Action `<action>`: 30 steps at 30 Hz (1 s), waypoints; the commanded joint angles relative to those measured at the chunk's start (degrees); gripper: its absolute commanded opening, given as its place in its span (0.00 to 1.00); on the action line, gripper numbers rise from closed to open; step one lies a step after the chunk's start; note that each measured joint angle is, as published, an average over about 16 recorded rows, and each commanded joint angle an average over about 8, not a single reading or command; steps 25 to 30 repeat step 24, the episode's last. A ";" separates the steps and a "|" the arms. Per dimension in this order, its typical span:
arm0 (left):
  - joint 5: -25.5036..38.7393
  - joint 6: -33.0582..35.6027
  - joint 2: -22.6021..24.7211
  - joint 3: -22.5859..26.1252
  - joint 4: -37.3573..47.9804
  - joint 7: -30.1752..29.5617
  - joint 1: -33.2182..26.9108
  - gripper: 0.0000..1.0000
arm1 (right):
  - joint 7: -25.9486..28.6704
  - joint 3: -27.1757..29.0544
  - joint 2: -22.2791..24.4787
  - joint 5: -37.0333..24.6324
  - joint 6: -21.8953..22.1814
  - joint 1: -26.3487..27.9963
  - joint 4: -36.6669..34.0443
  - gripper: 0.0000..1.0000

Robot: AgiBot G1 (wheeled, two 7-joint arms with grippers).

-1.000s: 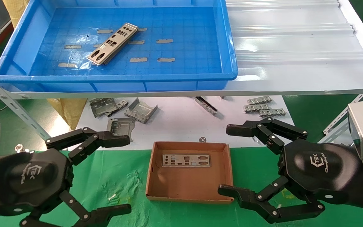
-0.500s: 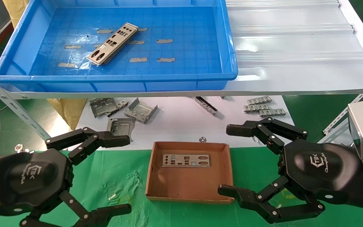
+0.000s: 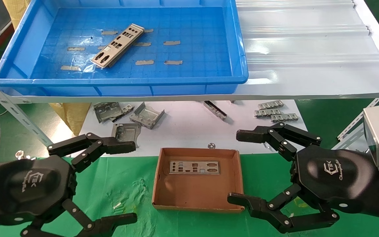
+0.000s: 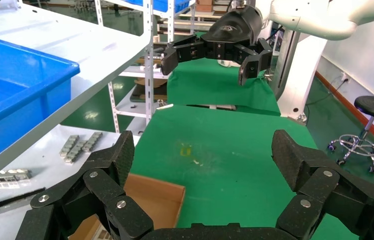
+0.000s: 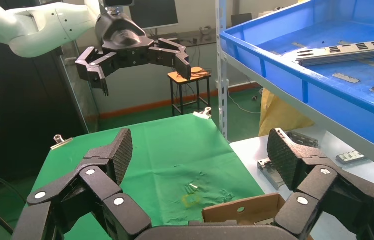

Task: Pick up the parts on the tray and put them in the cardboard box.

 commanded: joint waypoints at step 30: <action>0.00 0.00 0.00 0.00 0.00 0.00 0.00 1.00 | 0.00 0.00 0.00 0.00 0.00 0.00 0.00 1.00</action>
